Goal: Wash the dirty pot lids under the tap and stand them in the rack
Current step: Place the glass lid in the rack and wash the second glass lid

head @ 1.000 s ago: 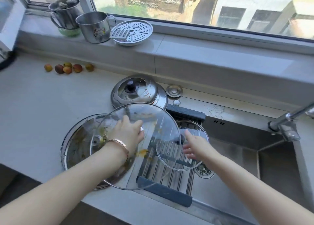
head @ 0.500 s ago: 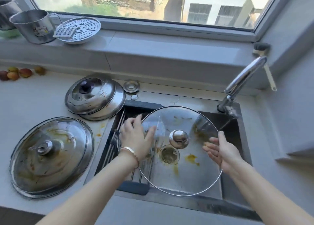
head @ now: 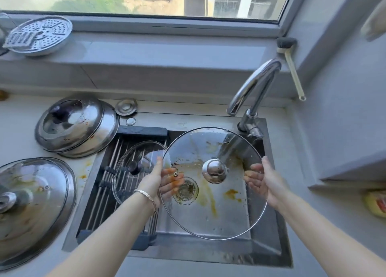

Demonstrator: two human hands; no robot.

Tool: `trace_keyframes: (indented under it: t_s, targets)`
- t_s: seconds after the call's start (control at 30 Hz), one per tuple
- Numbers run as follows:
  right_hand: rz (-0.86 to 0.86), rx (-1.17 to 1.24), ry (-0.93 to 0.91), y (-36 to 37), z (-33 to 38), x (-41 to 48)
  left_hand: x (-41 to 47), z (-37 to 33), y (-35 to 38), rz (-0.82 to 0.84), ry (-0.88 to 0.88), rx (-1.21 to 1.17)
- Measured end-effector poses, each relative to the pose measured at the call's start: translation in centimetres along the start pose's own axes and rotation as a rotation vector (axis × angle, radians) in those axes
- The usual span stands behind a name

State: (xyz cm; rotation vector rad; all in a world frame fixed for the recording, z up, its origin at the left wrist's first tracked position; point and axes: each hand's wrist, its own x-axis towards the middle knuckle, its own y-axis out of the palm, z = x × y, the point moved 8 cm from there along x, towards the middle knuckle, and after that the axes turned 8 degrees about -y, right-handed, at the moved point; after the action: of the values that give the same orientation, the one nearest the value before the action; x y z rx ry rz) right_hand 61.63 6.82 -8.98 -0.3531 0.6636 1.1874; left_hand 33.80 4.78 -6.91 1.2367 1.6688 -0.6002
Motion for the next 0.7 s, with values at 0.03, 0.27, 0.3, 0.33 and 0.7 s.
trace_keyframes:
  t_s: [0.03,0.27,0.3,0.33,0.7]
  targets:
    - [0.025,-0.042,0.029,0.3,-0.2,0.7,0.3,-0.1,0.1,-0.018,0.012,-0.012]
    - [-0.046,-0.255,-0.025,1.4,2.8,5.9,0.8,-2.6,-1.0,-0.203,0.21,-0.068]
    - [-0.04,-0.253,-0.021,1.7,3.4,6.5,0.7,-2.9,-1.1,-0.222,0.229,-0.063]
    - [-0.023,-0.269,-0.003,2.1,3.7,7.0,0.7,-3.2,-1.1,-0.235,0.241,-0.05]
    - [-0.104,-0.53,0.092,3.1,4.1,9.9,0.2,-3.9,0.3,-0.23,0.256,0.013]
